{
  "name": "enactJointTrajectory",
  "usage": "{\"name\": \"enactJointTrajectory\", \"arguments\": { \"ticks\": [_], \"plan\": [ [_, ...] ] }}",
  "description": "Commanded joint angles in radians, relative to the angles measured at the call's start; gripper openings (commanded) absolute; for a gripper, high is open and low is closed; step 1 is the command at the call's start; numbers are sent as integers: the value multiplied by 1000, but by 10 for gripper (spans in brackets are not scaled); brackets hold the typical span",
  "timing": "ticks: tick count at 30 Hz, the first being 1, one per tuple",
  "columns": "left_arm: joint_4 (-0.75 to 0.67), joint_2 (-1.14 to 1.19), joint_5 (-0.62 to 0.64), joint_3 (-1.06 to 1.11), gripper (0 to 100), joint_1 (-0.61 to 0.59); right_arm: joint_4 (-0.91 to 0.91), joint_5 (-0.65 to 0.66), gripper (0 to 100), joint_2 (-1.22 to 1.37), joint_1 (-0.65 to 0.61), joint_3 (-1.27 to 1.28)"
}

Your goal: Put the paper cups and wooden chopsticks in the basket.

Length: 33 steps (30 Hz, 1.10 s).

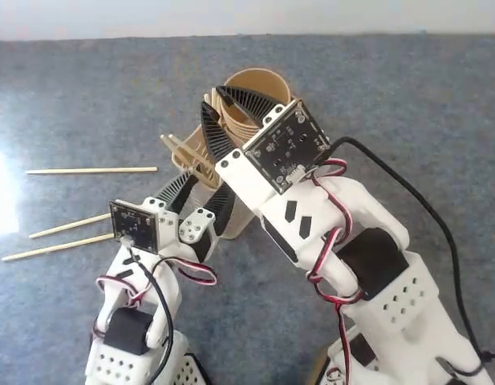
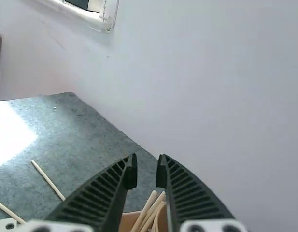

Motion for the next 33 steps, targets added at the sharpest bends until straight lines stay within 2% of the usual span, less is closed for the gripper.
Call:
{"name": "enactJointTrajectory", "arguments": {
  "ticks": [1, 7, 10, 14, 17, 19, 21, 26, 29, 33],
  "plan": [
    [25, -3, -11, -54, 194, -37, -2, 12, 87, -33, 7, -28],
    [230, 3, -106, -349, 195, -244, 84, 15, 84, -25, 12, -25],
    [301, 3, -244, -390, 195, -313, 160, 15, 84, -28, 7, 12],
    [434, 3, -325, -397, 195, -404, 179, 20, 84, -33, -36, 114],
    [494, -3, -348, -404, 195, -528, 186, 176, 84, -35, -147, 184],
    [516, -3, -353, -421, 195, -657, 232, 305, 84, -35, -234, 195],
    [516, -3, -354, -440, 195, -802, 280, 385, 84, -35, -308, 193],
    [442, -3, -410, -406, 195, -1132, 326, 460, 84, -12, -404, 213],
    [374, -3, -439, -337, 195, -1258, 312, 503, 84, 47, -404, 232],
    [265, 2, -442, -260, 195, -1359, 280, 577, 84, 170, -403, 229]
  ]
}}
